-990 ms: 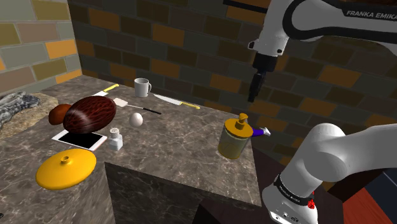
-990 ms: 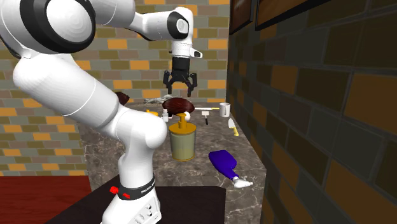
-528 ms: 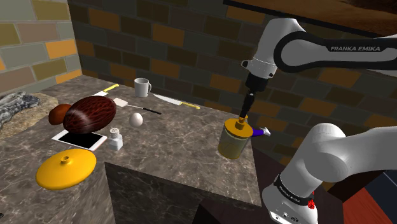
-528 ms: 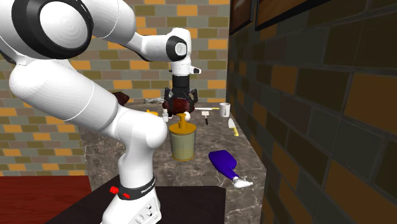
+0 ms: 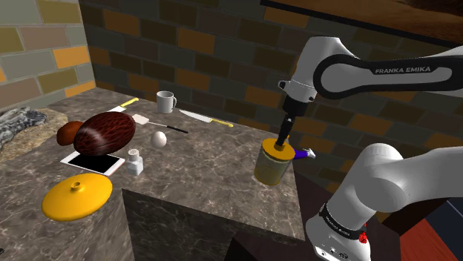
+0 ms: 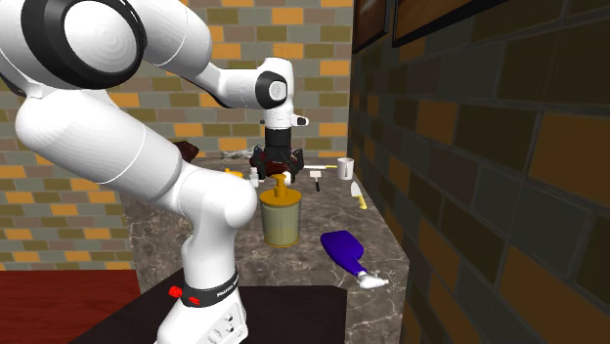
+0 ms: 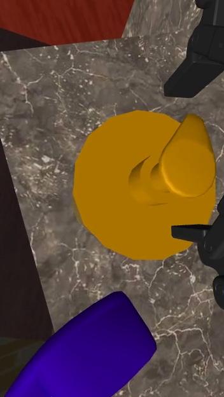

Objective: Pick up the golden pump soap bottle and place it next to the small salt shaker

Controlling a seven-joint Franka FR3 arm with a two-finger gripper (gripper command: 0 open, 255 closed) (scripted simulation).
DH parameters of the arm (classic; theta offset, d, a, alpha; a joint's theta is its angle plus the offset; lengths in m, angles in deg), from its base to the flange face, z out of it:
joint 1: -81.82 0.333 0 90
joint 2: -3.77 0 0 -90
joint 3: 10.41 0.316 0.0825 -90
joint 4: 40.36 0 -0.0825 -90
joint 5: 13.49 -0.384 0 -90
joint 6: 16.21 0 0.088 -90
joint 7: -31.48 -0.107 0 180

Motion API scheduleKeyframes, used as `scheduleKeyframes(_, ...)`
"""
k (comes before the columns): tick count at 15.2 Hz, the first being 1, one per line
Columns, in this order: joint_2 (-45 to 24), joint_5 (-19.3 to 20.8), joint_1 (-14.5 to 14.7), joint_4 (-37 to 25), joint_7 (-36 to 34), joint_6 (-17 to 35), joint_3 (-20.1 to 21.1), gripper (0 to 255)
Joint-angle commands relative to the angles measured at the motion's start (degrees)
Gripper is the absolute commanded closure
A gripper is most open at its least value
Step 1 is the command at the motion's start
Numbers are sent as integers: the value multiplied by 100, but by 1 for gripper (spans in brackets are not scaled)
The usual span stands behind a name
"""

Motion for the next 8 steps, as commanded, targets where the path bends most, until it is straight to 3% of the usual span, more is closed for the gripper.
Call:
scheduleKeyframes(1,0,-3,3,20,-3,23,3,0)
scheduleKeyframes(5,0,-3,3,20,-3,23,3,0)
scheduleKeyframes(6,0,-3,3,21,-4,23,3,255)
scheduleKeyframes(8,1,-3,3,21,-3,22,3,255)
